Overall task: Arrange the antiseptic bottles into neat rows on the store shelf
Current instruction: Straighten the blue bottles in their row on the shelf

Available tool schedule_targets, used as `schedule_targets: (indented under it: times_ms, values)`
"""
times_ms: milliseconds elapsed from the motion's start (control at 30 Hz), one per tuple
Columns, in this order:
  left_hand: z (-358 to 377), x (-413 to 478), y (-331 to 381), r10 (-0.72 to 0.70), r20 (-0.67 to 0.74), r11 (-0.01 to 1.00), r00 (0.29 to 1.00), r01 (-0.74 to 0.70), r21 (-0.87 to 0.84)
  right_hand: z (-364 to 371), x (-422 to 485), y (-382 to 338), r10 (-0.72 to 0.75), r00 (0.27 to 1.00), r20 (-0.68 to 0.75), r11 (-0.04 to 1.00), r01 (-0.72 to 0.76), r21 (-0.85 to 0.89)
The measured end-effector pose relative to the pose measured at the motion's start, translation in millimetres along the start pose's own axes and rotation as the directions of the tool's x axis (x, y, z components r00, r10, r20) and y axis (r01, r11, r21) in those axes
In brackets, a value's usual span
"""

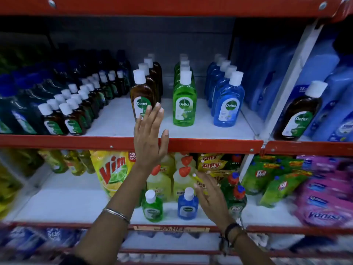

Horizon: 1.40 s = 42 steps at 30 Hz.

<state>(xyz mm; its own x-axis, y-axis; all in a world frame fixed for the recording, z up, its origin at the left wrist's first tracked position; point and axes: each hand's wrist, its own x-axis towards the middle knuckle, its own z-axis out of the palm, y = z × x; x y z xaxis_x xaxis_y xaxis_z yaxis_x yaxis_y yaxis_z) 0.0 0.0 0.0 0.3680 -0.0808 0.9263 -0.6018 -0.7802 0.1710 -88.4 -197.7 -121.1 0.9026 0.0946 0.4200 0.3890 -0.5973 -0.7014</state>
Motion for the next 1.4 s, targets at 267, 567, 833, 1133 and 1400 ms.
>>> schedule_targets:
  times_ms: [267, 567, 833, 1133, 1400]
  values:
    - [15.2, -9.9, -34.0, -0.054, 0.076, 0.948, 0.996, 0.027, 0.317, 27.4, -15.0, 25.5, 0.226, 0.928, 0.297, 0.965, -0.256, 0.065]
    - [16.6, -8.2, -35.1, -0.055, 0.066, 0.931, 0.996, 0.027, 0.365, 2.5, 2.8, 13.2, 0.247, 0.945, 0.212, 0.910, -0.302, 0.285]
    - [6.3, -3.6, -39.3, -0.082, 0.143, 0.934, 0.986, 0.026, 0.355, -76.5, 48.5, -55.0, 0.061, 0.990, -0.130, 0.922, -0.006, 0.388]
    - [0.5, -0.6, -53.9, -0.085, 0.121, 0.917, 0.989, 0.030, 0.397, -155.7, 128.6, -110.0, -0.064, 0.849, -0.524, 0.861, 0.313, 0.402]
    - [0.8, -1.1, -54.5, -0.076, 0.091, 0.918, 0.993, 0.034, 0.395, -167.3, 180.8, -82.1, 0.002, 0.833, -0.553, 0.915, 0.222, 0.338]
